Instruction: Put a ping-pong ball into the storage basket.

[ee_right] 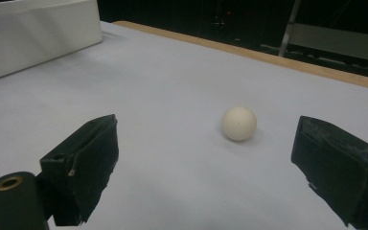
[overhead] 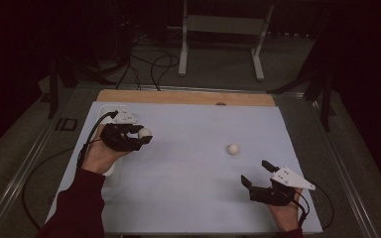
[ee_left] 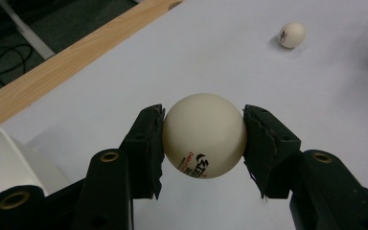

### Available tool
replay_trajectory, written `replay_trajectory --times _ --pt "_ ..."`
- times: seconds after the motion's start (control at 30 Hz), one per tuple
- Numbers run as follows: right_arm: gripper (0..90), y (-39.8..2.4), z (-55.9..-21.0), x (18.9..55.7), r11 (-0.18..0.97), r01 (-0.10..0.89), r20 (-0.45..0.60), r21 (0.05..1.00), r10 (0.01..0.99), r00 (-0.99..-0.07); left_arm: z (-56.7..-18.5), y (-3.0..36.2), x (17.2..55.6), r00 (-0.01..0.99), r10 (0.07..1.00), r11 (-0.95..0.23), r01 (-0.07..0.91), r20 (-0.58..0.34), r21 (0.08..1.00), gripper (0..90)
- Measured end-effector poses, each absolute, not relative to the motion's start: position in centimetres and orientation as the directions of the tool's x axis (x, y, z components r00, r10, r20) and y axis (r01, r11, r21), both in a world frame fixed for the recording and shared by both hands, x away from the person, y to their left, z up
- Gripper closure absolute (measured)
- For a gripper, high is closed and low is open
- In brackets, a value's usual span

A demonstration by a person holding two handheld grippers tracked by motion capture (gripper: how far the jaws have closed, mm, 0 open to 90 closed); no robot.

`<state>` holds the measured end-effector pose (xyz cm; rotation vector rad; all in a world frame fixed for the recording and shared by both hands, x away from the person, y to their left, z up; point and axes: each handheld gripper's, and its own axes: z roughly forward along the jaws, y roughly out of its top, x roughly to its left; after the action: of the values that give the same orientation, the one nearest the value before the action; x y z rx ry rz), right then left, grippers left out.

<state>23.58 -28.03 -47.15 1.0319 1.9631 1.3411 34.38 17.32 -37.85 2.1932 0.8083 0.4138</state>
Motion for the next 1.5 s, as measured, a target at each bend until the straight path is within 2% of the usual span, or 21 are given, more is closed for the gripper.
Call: replay_trajectory --times 1.5 --pt "8.3 -27.9 -47.1 23.5 0.209 0.287 -0.013 0.935 0.828 -0.561 -38.0 23.2 33.5 0.655 0.754 -0.466 0.484 0.046 0.741 51.2"
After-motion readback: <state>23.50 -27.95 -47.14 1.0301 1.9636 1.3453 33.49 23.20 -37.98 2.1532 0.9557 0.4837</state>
